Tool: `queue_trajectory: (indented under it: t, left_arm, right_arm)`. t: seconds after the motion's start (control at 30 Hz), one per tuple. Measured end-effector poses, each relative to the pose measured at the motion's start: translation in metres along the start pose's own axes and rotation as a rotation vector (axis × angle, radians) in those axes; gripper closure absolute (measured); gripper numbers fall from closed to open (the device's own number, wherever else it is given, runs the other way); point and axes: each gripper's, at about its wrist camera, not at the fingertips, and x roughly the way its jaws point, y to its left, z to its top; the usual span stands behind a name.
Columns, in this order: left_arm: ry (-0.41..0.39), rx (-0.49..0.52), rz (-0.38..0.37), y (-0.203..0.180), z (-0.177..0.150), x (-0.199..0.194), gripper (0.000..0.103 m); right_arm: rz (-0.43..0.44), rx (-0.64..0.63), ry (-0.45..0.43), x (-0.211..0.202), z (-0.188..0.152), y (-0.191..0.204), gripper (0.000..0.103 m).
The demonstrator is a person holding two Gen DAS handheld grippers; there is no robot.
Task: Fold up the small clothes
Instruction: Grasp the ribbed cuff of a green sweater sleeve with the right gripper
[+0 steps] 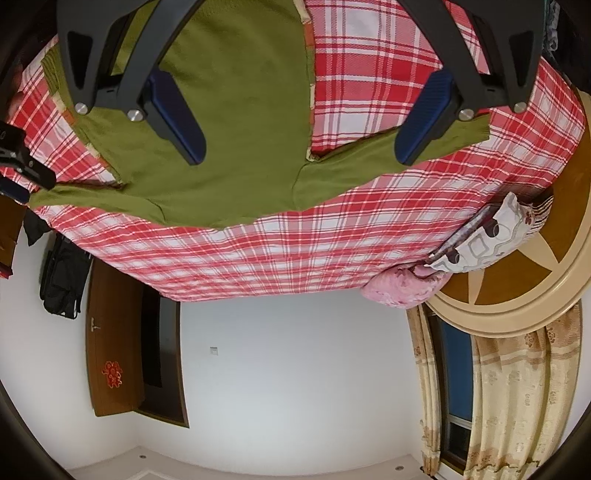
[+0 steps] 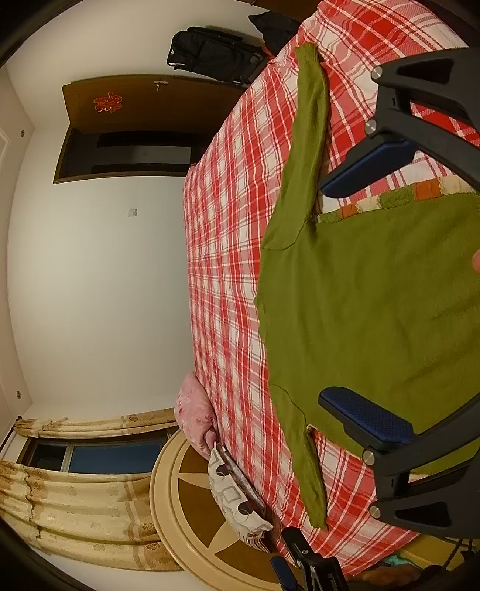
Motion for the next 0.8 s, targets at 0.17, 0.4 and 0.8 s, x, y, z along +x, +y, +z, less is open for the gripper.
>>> queue_trajectory:
  t: [0.17, 0.4, 0.8]
  left_arm:
    - [0.011, 0.036, -0.008, -0.012, -0.002, 0.023, 0.000]
    - [0.066, 0.070, -0.031, -0.027, -0.011, 0.079, 0.000]
    - [0.110, 0.074, 0.070, 0.002, -0.016, 0.168, 0.000]
  right_arm:
    - [-0.012, 0.013, 0.016, 0.011, -0.003, -0.010, 0.001]
    - [-0.045, 0.046, 0.075, 0.046, -0.015, -0.050, 0.001]
    - [-0.257, 0.332, 0.149, 0.092, 0.000, -0.232, 0.015]
